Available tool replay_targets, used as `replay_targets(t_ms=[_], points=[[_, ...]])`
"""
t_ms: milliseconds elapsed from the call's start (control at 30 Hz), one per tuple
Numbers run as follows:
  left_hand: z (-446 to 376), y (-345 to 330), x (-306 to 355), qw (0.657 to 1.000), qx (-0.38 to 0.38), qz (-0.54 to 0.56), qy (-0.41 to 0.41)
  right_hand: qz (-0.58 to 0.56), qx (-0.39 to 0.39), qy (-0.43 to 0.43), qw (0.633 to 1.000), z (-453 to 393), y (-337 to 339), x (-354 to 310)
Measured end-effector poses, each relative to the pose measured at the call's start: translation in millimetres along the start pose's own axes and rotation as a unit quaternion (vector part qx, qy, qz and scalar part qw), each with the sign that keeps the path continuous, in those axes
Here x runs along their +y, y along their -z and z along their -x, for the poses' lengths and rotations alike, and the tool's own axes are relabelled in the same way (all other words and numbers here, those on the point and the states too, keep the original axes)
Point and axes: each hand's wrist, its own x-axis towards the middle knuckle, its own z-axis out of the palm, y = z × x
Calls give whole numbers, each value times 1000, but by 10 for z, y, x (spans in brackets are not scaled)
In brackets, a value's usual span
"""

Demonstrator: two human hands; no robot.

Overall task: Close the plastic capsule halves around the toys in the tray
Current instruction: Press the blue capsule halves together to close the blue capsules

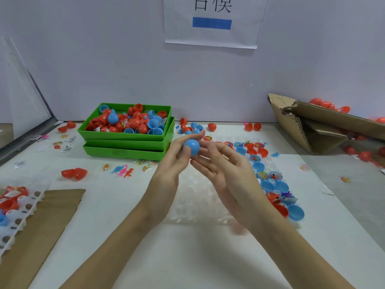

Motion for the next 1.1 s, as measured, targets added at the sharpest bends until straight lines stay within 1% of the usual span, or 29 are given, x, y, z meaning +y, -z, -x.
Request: replay_targets(t_ms=[67, 133, 233, 333, 467, 567, 633, 700, 767, 833, 867, 967, 1033, 1100], points=[[-4, 10, 16, 997, -7, 77, 14, 55, 5, 29, 998, 12, 5, -16], [3, 15, 21, 992, -23, 120, 25, 143, 22, 62, 988, 32, -4, -23], [3, 11, -19, 993, -52, 104, 17, 241, 43, 111, 963, 48, -15, -34], [-24, 35, -14, 994, -59, 86, 1, 259, 37, 133, 956, 55, -4, -58], [-42, 124, 9, 998, -43, 53, -14, 276, 19, 151, 949, 70, 0, -56], [-50, 197, 19, 999, -43, 28, -15, 270, 11, 149, 951, 85, -10, -50], [-49, 218, 40, 999, -38, 33, -18, 238, -5, 127, 963, 88, -13, -53], [-43, 233, 67, 998, -25, 47, -28, 175, -40, 82, 980, 82, -22, -71], [-40, 255, 98, 997, -14, 60, -41, 78, -84, 15, 993, 74, -24, -103], [-35, 269, 127, 996, -9, 73, -53, -11, -120, -46, 992, 66, -20, -137], [-31, 268, 141, 995, -4, 76, -58, -32, -130, -60, 989, 61, -10, -149], [-27, 234, 161, 996, 44, 47, -67, -25, -114, -40, 992, 47, 15, -163], [-32, 209, 150, 994, 80, 19, -76, 20, -93, 0, 995, 50, 19, -172], [-36, 191, 140, 992, 97, 8, -82, 73, -82, 34, 993, 57, 17, -175]])
